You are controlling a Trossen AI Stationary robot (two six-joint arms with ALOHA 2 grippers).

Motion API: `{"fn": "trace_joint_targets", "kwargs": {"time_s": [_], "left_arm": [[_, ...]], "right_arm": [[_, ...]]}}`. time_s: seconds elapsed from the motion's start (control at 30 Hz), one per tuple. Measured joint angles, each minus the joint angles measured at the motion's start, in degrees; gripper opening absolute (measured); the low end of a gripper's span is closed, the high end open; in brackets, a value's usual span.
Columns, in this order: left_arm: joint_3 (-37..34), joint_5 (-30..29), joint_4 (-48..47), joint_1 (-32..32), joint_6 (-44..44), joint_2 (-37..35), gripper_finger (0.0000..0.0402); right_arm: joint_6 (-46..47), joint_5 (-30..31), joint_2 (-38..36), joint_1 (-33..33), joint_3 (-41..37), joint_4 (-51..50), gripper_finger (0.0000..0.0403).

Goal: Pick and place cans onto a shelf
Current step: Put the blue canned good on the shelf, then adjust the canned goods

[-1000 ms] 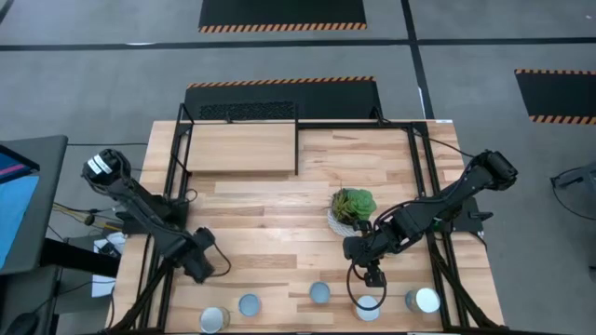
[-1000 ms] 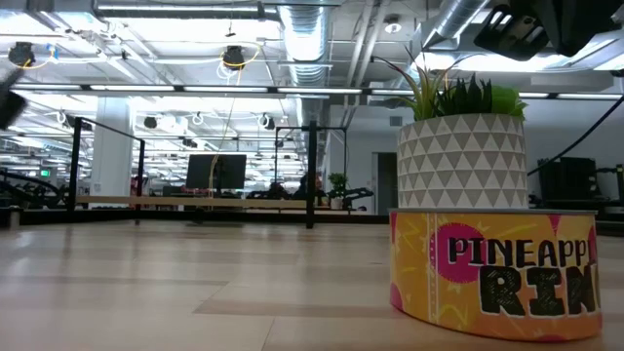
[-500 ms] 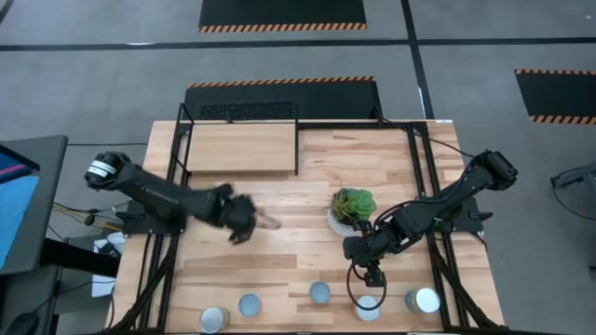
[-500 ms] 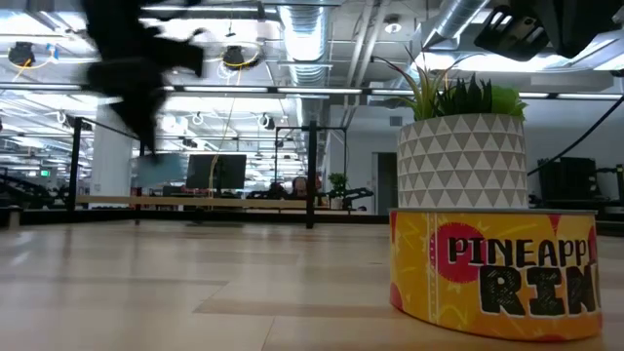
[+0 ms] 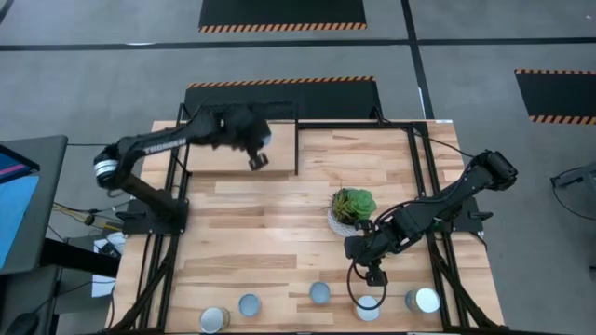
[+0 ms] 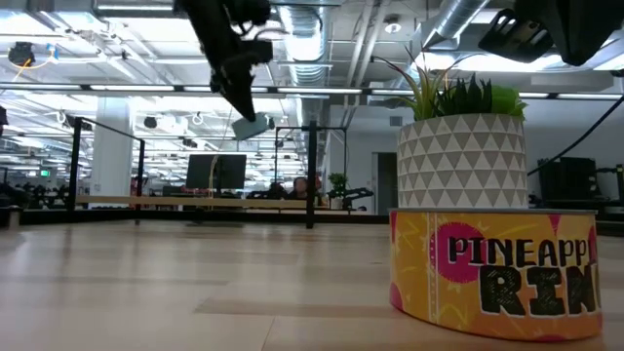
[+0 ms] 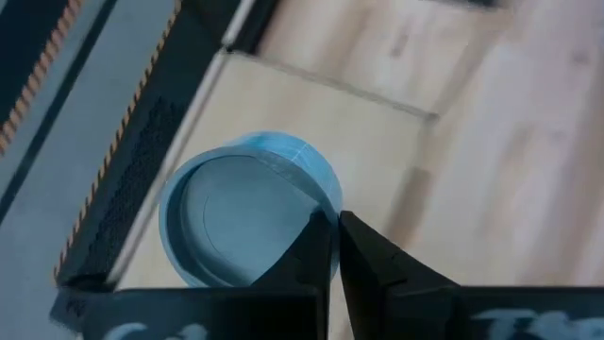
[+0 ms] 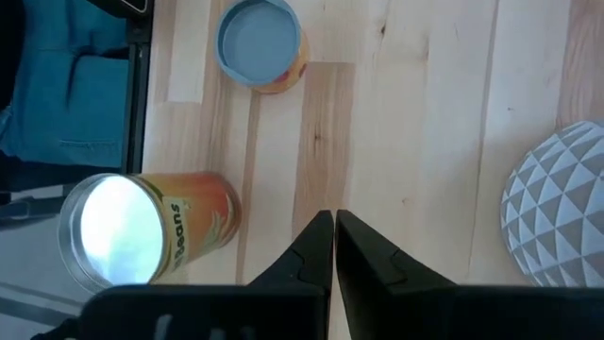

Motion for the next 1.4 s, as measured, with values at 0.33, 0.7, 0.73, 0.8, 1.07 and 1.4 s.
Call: {"fn": "trace_joint_targets", "kwargs": {"time_s": [0.33, 0.7, 0.73, 0.8, 1.07, 1.4], "left_arm": [[22.6, 5.2, -13.0, 6.1, 8.9, 23.1, 0.0], [30.2, 5.0, -21.4, 7.4, 11.2, 35.4, 0.0], [30.2, 5.0, -20.9, 7.4, 11.3, 35.5, 0.0], [30.2, 4.7, -19.6, 7.3, 12.0, 35.4, 0.0], [30.2, 5.2, -20.8, 7.2, 12.2, 35.8, 0.0026], [30.2, 5.2, -20.8, 7.2, 12.4, 36.0, 0.0052]], "right_arm": [[0.0, 0.0, 0.0, 0.0, 0.0, 0.2, 0.0043], [0.4, 0.0, 0.0, 1.9, 0.0, 0.2, 0.0043], [0.4, 0.0, 0.0, 2.1, 0.0, 0.2, 0.0043], [0.4, 0.0, 0.0, 2.8, 0.0, 0.2, 0.0043], [4.3, 0.0, 0.0, 5.1, 0.0, 0.7, 0.0043], [7.1, 0.2, 0.0, 7.3, 0.0, 0.7, 0.0043]]}}
